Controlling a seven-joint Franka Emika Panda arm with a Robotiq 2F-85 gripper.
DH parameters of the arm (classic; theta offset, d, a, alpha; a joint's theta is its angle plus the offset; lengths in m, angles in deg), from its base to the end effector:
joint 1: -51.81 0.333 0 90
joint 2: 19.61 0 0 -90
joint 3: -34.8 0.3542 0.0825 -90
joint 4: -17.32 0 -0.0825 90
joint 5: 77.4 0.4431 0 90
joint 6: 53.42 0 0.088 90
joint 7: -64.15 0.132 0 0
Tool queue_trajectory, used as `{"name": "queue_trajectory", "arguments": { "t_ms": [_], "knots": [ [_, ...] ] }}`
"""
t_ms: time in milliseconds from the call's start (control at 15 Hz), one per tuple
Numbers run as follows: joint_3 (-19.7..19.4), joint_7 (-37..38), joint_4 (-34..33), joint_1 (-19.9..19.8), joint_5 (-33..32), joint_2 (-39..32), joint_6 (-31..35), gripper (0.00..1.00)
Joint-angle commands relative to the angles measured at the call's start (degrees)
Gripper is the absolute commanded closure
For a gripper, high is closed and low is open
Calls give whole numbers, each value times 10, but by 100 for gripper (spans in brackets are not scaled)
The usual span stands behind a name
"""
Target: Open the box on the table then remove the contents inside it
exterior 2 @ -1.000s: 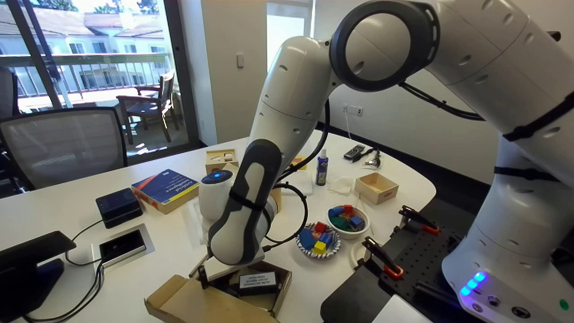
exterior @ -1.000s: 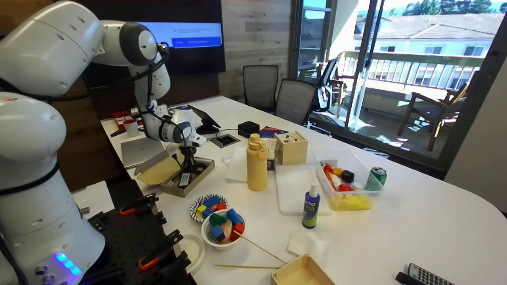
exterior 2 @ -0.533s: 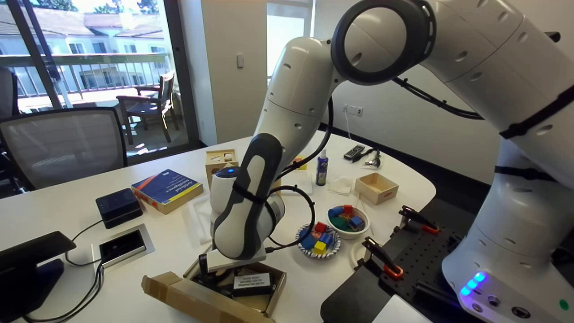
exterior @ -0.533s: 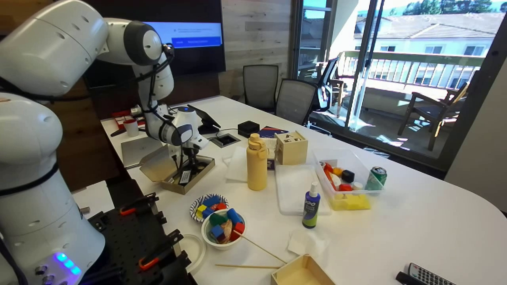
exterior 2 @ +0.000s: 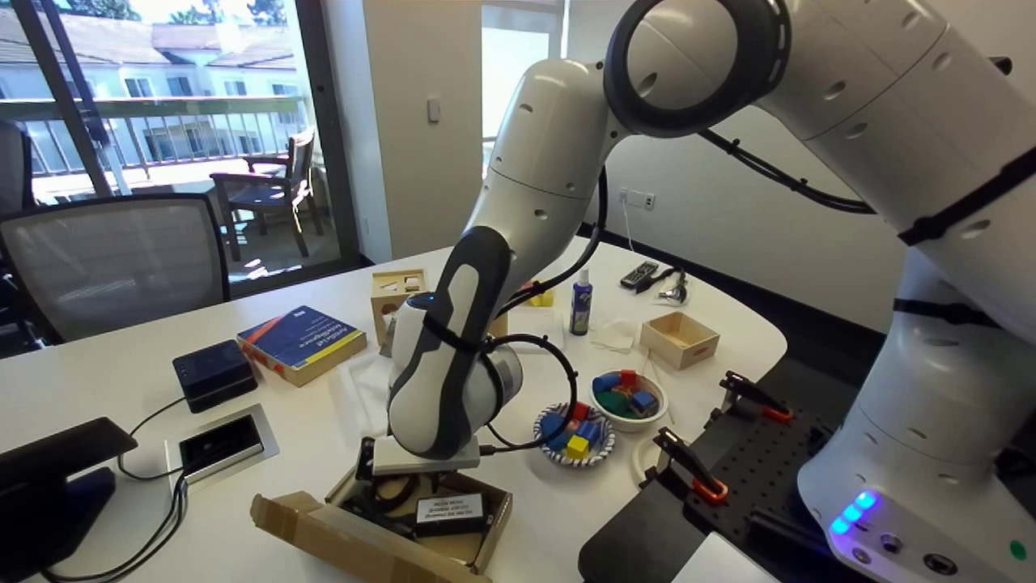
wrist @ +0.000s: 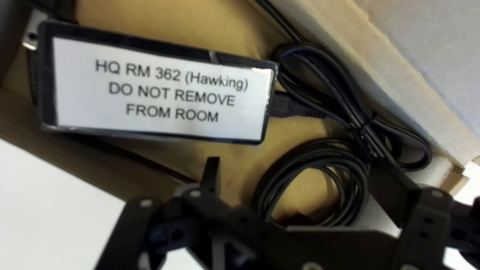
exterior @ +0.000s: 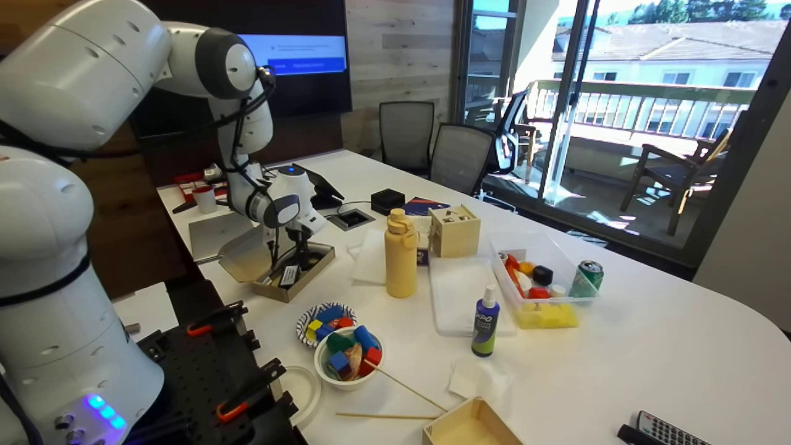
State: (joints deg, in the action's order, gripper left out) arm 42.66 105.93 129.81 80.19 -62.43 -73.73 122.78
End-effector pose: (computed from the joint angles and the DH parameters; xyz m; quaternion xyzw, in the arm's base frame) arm 0.5129 0.3598 -0.0514 -0.9721 0.2083 -0.0166 0.1065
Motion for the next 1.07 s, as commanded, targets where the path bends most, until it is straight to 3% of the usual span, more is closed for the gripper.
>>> {"name": "queue_trajectory", "arguments": {
  "t_ms": [0,600,1000],
  "knots": [
    [-19,0,-3,14,17,-5,-12,0],
    [-94,51,-63,83,2,-37,-97,0],
    [-114,120,-100,108,-3,-51,-155,0]
  ]
}}
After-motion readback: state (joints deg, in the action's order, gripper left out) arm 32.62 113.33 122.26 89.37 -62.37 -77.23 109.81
